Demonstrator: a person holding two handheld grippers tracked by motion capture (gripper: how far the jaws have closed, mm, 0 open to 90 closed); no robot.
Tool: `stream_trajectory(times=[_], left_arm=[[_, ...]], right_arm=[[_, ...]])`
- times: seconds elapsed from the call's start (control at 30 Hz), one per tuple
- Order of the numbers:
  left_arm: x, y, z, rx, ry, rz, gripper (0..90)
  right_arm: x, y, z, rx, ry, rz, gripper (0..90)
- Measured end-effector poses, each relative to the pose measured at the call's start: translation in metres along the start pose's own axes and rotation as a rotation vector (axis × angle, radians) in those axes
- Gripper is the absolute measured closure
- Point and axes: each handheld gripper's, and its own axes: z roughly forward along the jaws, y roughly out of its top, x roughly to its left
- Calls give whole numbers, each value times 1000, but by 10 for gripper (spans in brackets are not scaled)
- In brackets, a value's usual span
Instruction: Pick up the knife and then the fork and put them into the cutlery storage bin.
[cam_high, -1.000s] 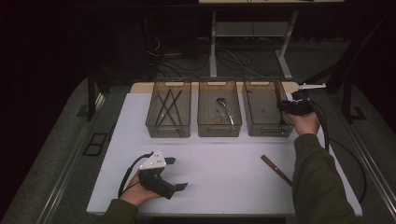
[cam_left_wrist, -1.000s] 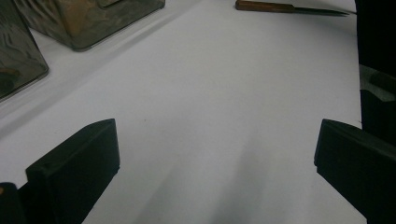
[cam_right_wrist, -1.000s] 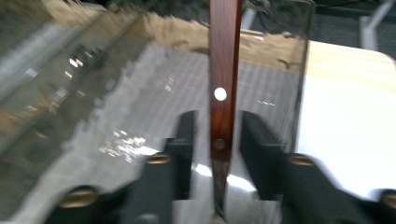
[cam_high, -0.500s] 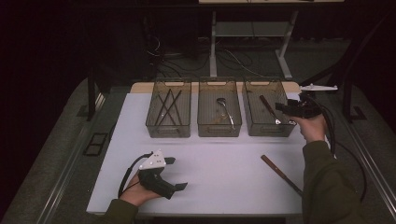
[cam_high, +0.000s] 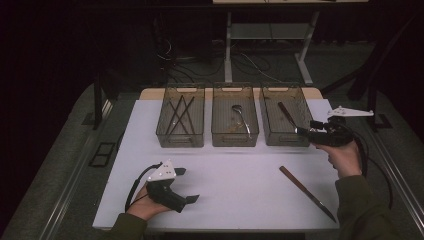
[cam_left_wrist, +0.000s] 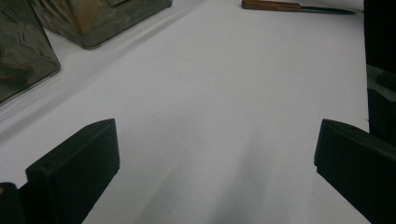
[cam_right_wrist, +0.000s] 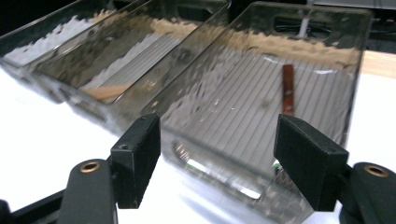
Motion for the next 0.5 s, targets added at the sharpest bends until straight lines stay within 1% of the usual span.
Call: stream_trajectory(times=[0.07, 0.13, 0.33, 0.43, 0.5], left_arm=[[0, 0, 1, 3, 0, 7, 0], [0, 0, 1, 3, -3, 11, 0], [0, 0, 1, 6, -3, 7, 0], [0, -1, 1, 8, -2, 6, 0], [-1, -1, 1, 2, -2, 5, 0]], right_arm=[[5, -8, -2, 14, 8, -14, 311], [8, -12, -4, 32, 4, -31, 309], [15, -20, -12, 60, 28, -46, 301], [20, -26, -14, 93, 41, -58, 297], [23, -30, -15, 114, 51, -67, 292]])
